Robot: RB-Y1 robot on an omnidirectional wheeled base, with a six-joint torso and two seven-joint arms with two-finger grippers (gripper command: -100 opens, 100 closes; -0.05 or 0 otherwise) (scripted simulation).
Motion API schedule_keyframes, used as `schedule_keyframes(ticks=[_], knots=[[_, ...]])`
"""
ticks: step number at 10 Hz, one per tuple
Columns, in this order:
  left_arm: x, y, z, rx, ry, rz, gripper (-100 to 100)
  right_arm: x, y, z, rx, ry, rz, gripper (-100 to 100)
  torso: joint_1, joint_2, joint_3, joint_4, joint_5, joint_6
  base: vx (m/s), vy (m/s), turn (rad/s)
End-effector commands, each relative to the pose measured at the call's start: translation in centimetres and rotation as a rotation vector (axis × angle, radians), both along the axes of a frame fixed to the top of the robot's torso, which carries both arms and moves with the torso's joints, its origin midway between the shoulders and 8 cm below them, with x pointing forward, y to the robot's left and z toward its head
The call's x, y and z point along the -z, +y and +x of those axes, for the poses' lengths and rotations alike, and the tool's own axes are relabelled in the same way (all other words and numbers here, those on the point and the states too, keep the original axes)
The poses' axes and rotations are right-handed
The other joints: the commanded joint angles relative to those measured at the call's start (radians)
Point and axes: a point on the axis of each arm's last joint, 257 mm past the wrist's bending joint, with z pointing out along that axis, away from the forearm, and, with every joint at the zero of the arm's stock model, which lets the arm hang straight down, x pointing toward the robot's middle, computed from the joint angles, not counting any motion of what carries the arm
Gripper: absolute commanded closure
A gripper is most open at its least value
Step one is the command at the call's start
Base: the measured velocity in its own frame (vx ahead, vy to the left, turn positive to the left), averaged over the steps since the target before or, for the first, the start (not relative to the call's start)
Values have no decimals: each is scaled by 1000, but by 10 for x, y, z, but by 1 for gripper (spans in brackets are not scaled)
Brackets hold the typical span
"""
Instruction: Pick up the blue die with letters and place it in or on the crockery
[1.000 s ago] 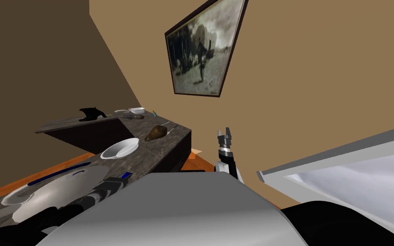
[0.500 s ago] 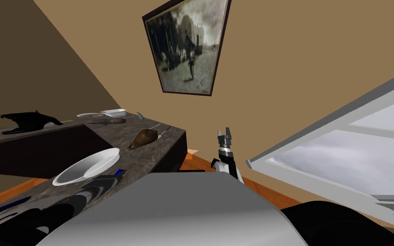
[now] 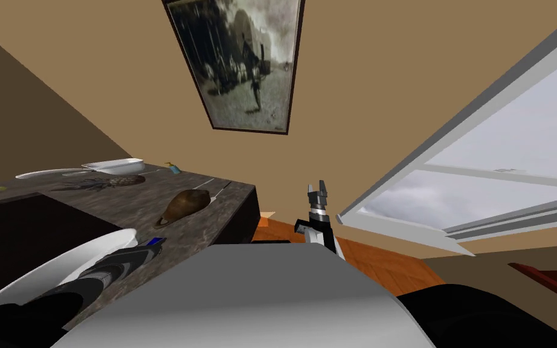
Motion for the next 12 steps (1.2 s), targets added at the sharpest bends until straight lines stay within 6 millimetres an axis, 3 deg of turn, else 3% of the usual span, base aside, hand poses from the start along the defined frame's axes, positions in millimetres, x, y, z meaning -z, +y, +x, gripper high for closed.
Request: schedule_keyframes(ticks=[1, 7, 12], knots=[[-10, 13, 2, -32, -31, -1, 100, 0, 0, 0, 0, 0, 0, 0, 0, 0, 0, 0, 0, 0, -5, 21, -266], [-38, 60, -7, -136, -86, -8, 100, 0, 0, 0, 0, 0, 0, 0, 1, 1, 1, 0, 1, -1, -5, 22, -223], [-41, 99, -32, -207, -8, -31, 100, 0, 0, 0, 0, 0, 0, 0, 2, 6, 3, 1, 1, -5, -43, 40, -90]])
